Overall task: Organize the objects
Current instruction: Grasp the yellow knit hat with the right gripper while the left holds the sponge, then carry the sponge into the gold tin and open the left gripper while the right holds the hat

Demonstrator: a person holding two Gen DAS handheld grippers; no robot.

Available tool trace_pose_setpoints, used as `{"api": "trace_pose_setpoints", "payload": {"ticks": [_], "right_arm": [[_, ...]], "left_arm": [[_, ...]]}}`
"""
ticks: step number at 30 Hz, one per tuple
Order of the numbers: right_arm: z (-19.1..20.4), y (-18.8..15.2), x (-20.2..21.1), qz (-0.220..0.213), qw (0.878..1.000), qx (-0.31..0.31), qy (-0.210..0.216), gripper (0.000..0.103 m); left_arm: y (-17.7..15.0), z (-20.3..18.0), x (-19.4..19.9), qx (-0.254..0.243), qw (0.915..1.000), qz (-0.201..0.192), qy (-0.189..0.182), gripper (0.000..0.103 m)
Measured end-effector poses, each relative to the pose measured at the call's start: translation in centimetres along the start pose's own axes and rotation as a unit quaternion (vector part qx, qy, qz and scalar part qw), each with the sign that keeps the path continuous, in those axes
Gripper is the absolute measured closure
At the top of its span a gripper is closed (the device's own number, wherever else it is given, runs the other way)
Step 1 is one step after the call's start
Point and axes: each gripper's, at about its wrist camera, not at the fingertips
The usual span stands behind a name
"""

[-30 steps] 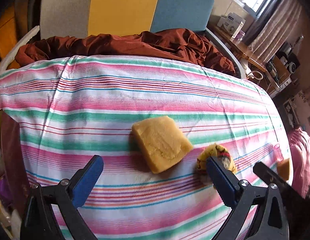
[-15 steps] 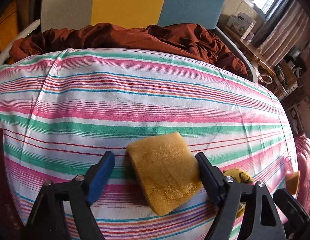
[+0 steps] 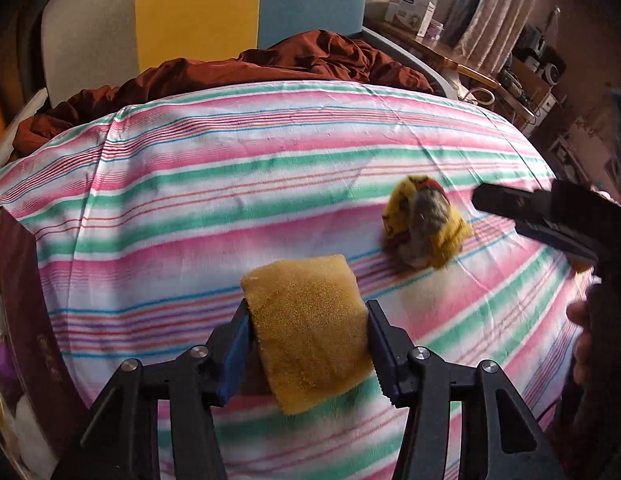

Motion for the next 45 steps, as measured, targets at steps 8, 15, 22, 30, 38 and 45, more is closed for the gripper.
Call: {"api": "trace_pose_setpoints", "payload": {"ticks": [8, 15, 22, 30, 38, 45], "right_arm": [[2.3, 0.5, -2.0, 0.017, 0.999, 0.046, 0.004, 0.009], [3.6, 0.5, -4.0, 0.041, 0.995, 0.083, -0.031, 0.044], [3.6, 0.5, -4.1, 0.044, 0.994, 0.090, -0.034, 0.050], [3.9, 0.3, -4.3, 0.046, 0.992, 0.104, -0.049, 0.050], [3.9, 0.3, -4.3, 0.044, 0.991, 0.111, -0.052, 0.051], [4.1, 0.3, -4.3, 0.042, 0.991, 0.118, -0.055, 0.052]], "left_arm": [[-3.1, -1.0, 0.2, -0.023, 0.9990, -0.036, 0.015, 0.048], [-3.0, -0.2, -0.8, -0.005, 0.9987, -0.050, -0.001, 0.046], [-3.3, -0.6, -1.2, -0.005, 0.9976, -0.068, 0.010, 0.044], [-3.6, -0.8, -1.4, -0.006, 0.9966, -0.080, 0.020, 0.044], [-3.5, -0.9, -1.2, -0.006, 0.9965, -0.079, 0.026, 0.046], [-4.2, -1.0, 1.2, -0.011, 0.9962, -0.082, 0.030, 0.048]]}}
Point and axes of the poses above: each gripper's, at about its wrist camera, not at the fingertips, and x roughly against the way its jaws point, z to its left, y to its top, and after that the axes turned 14 degrees about z, right-handed
